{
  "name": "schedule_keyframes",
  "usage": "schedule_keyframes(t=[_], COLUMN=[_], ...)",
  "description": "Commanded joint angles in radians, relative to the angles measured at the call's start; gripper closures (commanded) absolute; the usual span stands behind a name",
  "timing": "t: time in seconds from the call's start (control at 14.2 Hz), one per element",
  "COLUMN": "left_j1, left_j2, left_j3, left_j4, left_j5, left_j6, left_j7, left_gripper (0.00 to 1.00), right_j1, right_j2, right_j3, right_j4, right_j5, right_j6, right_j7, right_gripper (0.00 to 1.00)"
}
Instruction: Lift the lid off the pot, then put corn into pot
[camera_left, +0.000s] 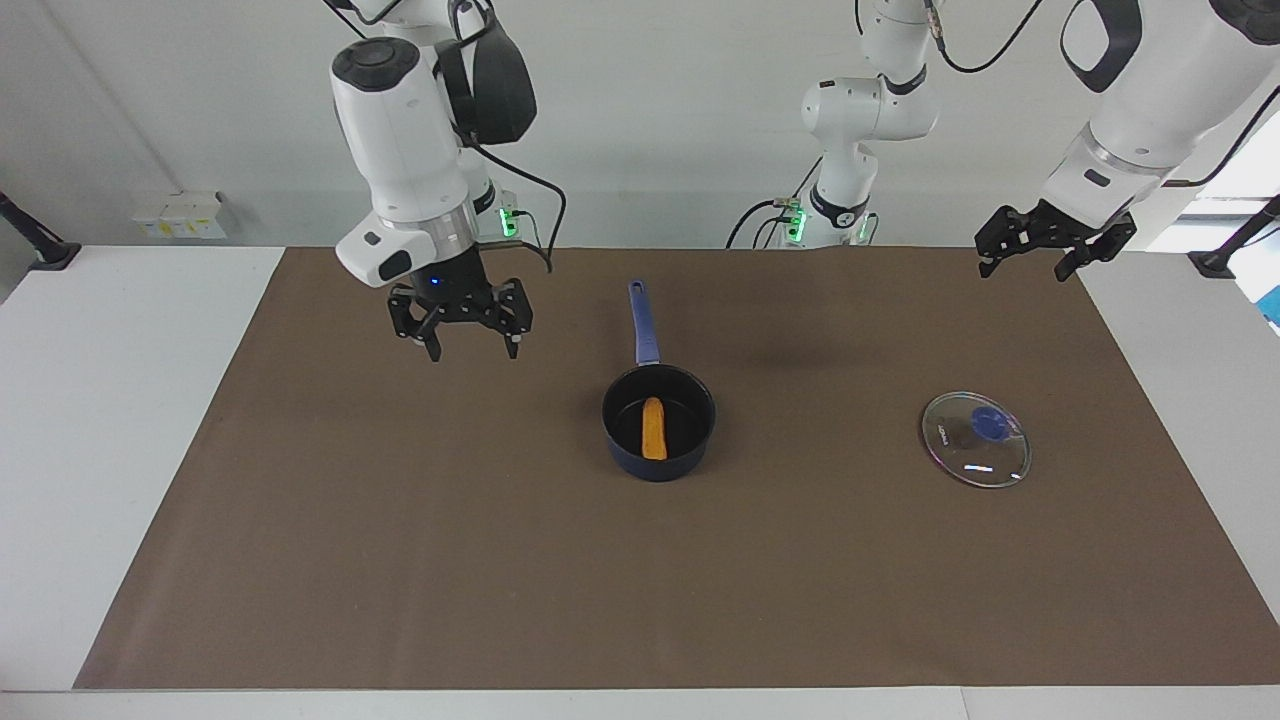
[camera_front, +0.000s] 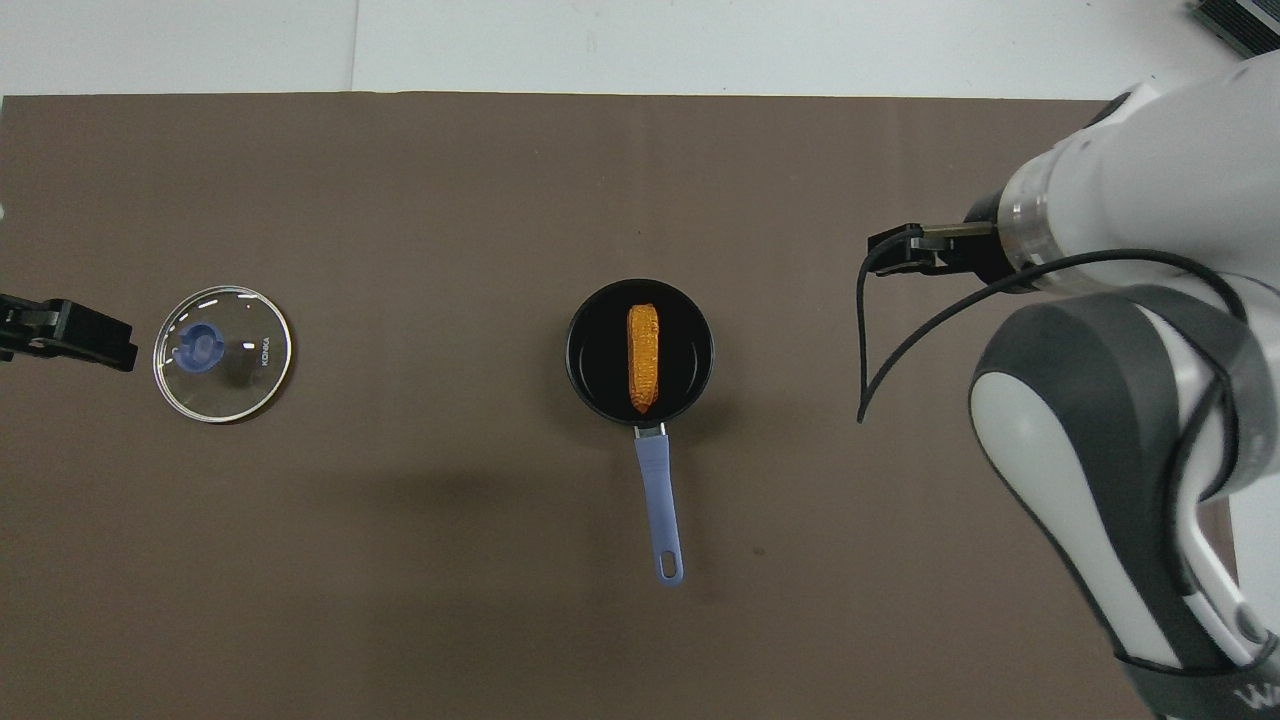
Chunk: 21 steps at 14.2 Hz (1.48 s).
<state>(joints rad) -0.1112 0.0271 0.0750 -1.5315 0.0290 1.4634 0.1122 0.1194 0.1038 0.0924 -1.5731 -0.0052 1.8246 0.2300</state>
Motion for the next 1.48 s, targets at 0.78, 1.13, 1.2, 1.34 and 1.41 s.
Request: schedule_keyframes(t=[0.78,1.13,1.2,1.34,1.41], left_j1=[0.005,0.005,0.005,0.005,0.005], left_j2=[0.001,0.001,0.001,0.001,0.001], left_j3=[-0.001,-0.001,-0.001,-0.001,-0.001], left_j4=[0.013,0.013,0.013,0.013,0.013], left_j5=[-0.001,-0.001,-0.001,-0.001,-0.001], left_j6=[-0.003,-0.003,-0.003,-0.003,-0.003], left_j7=[-0.002,-0.002,-0.002,-0.002,-0.002], left_gripper=[0.00,0.00,0.00,0.00,0.00], right_j1=[-0.057,-0.055,-0.055,-0.055,-0.055], right_j2=[-0.194,-0.243,-0.245,-0.251,-0.250], right_j3=[-0.121,-0.220,-0.221,-0.221,-0.221], right_j4=[0.087,0.071,0.065,0.036,0.010], right_j5=[0.016,0.013,0.002,0.001,0.001], right_j6=[-0.339,-0.378,-0.380,-0.378,-0.369], right_j7=[-0.053,-0.087,-0.101,-0.177,-0.216], right_gripper=[0.00,0.00,0.00,0.00,0.00])
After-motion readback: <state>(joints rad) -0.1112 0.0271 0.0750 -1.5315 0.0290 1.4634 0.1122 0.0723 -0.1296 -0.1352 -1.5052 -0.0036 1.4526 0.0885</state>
